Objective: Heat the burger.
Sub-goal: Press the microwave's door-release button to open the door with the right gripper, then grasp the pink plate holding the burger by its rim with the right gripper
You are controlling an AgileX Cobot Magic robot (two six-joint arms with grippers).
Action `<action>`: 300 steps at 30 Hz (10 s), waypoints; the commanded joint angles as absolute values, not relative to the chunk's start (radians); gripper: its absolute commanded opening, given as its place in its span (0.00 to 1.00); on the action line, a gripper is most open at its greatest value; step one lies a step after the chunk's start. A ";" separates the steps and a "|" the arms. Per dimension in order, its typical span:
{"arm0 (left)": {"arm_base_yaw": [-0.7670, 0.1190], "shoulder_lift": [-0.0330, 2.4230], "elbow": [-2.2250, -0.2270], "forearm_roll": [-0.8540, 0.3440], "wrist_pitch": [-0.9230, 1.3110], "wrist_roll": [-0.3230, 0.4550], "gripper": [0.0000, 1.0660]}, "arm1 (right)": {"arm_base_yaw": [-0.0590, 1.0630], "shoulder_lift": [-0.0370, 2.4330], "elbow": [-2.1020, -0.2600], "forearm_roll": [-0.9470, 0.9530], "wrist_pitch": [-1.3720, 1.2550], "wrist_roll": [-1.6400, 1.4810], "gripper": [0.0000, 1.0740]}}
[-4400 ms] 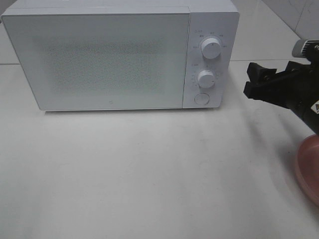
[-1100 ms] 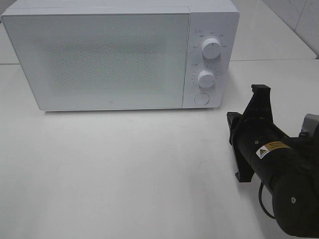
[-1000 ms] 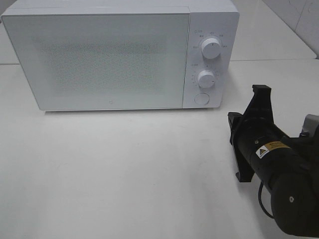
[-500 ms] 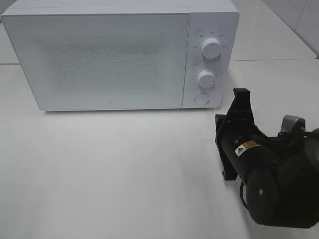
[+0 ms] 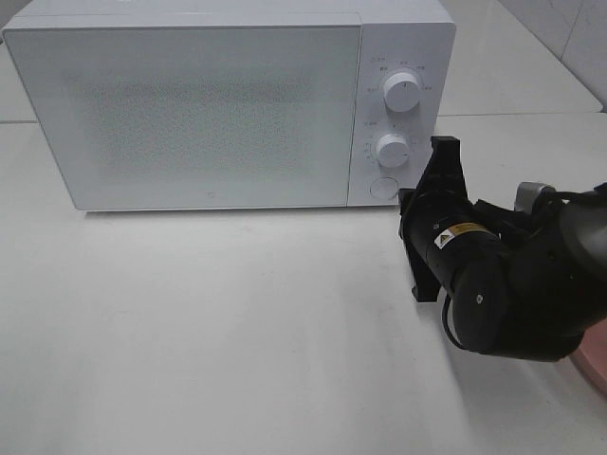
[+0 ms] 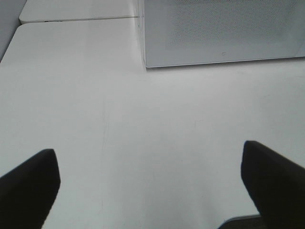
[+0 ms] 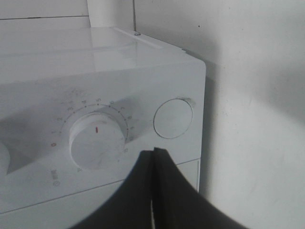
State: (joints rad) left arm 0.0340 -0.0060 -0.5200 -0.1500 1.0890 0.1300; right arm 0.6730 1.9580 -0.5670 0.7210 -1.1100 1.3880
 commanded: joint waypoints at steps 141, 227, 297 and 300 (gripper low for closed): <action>0.030 -0.031 -0.518 -0.150 1.072 0.129 0.91 | 0.631 2.060 -0.752 0.765 -0.940 1.183 0.00; 0.030 -0.025 -0.518 -0.150 1.072 0.129 0.91 | 0.317 1.222 -0.828 -0.174 0.938 0.068 0.83; 0.030 -0.024 -0.518 -0.150 1.072 0.129 0.91 | 0.117 1.737 -0.712 -0.119 0.537 0.132 0.75; 0.030 -0.024 -0.518 -0.150 1.072 0.129 0.91 | 0.117 1.737 -0.712 -0.125 0.524 0.134 0.74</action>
State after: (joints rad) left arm 0.0340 -0.0060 -0.5200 -0.1490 1.0870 0.1300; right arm 0.1200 1.7360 -0.7180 -0.1190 0.5320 0.1230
